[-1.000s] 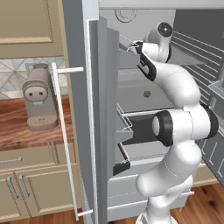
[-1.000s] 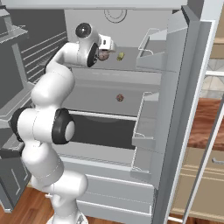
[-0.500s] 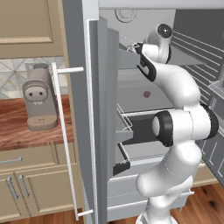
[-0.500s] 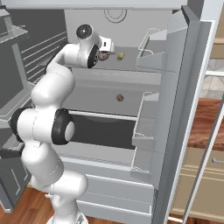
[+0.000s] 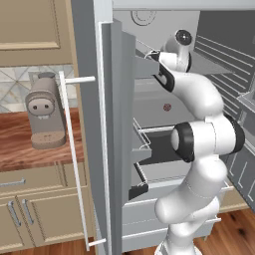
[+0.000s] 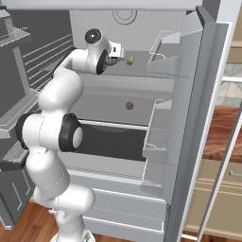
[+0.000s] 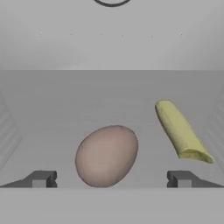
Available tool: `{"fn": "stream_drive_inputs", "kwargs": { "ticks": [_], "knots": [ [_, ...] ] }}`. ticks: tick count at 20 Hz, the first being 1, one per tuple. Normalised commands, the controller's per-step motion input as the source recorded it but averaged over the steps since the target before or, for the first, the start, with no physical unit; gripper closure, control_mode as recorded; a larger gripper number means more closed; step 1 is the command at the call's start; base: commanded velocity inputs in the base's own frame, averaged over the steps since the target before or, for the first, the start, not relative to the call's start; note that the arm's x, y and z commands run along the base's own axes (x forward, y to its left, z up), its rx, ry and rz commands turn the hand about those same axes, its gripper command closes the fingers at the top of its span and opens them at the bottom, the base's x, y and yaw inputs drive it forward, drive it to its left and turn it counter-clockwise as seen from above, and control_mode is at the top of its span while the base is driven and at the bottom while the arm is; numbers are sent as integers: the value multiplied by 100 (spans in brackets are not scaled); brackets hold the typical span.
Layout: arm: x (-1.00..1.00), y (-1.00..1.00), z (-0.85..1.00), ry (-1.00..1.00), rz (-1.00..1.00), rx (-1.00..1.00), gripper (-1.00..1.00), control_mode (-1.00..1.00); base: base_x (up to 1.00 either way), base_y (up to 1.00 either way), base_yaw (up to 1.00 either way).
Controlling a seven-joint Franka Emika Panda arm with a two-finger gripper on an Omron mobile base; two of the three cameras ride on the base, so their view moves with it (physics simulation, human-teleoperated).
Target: Pick the egg and butter from the fridge and place them by the bowl for mixing.
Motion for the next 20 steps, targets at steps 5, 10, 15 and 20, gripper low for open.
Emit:
{"fn": "stream_drive_inputs", "kwargs": {
  "ticks": [5,10,15,20],
  "knots": [
    [37,0,0,3,0,0,-100,-100,0,0,0],
    [36,0,0,2,0,0,-100,-100,0,0,0],
    [25,0,-6,2,0,0,-100,-100,0,0,0],
    [5,0,-22,2,0,0,-100,-100,0,0,0]
  ]
}}
